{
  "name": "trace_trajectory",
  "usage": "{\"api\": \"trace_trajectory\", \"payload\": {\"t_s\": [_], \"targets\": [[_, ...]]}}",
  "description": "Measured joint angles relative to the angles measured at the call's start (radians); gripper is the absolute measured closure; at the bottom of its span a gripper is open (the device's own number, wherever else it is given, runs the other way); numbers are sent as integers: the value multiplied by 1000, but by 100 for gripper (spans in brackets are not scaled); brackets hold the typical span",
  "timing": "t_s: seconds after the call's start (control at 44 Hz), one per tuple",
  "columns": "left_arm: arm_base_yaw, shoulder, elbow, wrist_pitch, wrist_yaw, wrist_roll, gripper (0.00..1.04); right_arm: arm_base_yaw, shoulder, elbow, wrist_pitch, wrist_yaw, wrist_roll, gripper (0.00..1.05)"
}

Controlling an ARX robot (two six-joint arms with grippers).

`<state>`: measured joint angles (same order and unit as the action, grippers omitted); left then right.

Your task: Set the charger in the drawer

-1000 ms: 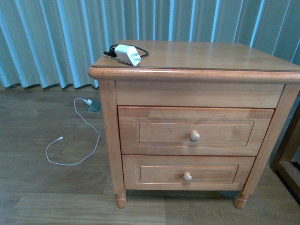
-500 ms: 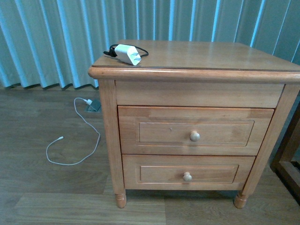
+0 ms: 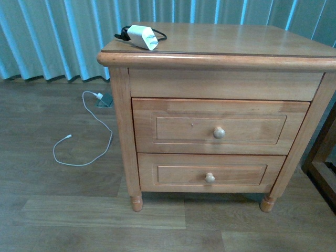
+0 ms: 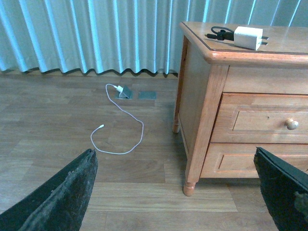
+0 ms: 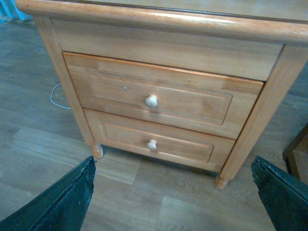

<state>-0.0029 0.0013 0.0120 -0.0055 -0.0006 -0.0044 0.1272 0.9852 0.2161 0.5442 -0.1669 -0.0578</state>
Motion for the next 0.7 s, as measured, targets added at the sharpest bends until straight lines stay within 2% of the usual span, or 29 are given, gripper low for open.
{"api": "trace_trajectory", "payload": {"t_s": [0.25, 0.455, 0.705], "targets": [[0, 0, 0, 0, 0, 0, 6, 161, 639, 252, 330, 175, -33, 8], [0, 0, 0, 0, 0, 0, 6, 236, 978, 454, 443, 257, -68, 8], [0, 0, 0, 0, 0, 0, 6, 248, 1212, 645, 495, 344, -89, 8]]}}
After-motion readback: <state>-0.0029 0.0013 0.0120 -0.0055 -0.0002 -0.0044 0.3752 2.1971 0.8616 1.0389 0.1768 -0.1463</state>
